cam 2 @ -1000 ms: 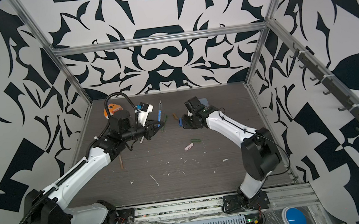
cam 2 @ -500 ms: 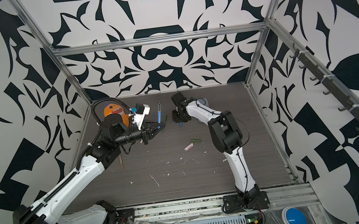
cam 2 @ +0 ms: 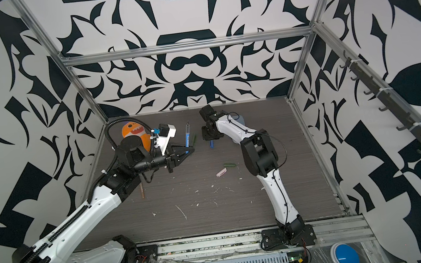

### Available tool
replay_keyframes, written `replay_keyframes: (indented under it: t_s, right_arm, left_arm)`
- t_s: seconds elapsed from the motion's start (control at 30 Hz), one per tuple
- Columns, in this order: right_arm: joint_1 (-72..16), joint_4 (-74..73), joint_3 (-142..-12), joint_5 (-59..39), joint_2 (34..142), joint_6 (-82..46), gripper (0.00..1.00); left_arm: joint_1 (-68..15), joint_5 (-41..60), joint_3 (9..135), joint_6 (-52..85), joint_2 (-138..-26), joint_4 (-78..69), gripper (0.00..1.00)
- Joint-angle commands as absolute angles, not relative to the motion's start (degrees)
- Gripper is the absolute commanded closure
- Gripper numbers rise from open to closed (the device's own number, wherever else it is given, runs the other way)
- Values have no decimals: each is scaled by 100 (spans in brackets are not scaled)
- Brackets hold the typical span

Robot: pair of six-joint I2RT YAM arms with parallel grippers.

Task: Insert the pens into the pen caps
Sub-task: 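Reach the right gripper down to the blue cap and close on it, then lift the blue cap with the right gripper and carry it toward the pen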

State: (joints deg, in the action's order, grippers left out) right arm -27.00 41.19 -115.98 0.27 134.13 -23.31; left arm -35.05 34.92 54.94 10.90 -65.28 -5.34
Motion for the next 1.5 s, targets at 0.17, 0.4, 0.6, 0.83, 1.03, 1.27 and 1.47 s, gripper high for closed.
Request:
replay_keyframes:
  t_s: [0.17,0.4,0.6,0.83,1.03,1.27,1.47]
  right_arm:
    - [-2616,4471,-12039,-53,13577,-2167,74]
    - [-2571,4440,-11954,-154,13606,-2160,74]
    - [-2558,4357,-11903,-383,13666,-2219,74]
    - [-2558,4172,-11608,-422,13596,-2341,75]
    - [-2543,4176,-11574,-369,13621,-2354,75]
    - [-2540,4206,-11468,-477,13537,-2364,76]
    - [-2539,4341,-11415,-224,13368,-2336,78]
  left_arm:
    - [-3518,3652,5474,1127,-6654,-699,100]
    - [-3521,3689,5484,1169,-6713,-719,100]
    - [-3521,3700,5491,1173,-6749,-710,100]
    - [-3518,3700,5489,1187,-6742,-711,100]
    - [-3520,3735,5493,1221,-6746,-729,100]
    - [-3516,3737,5475,1218,-6728,-727,100]
    - [-3520,3735,5480,1228,-6725,-736,100]
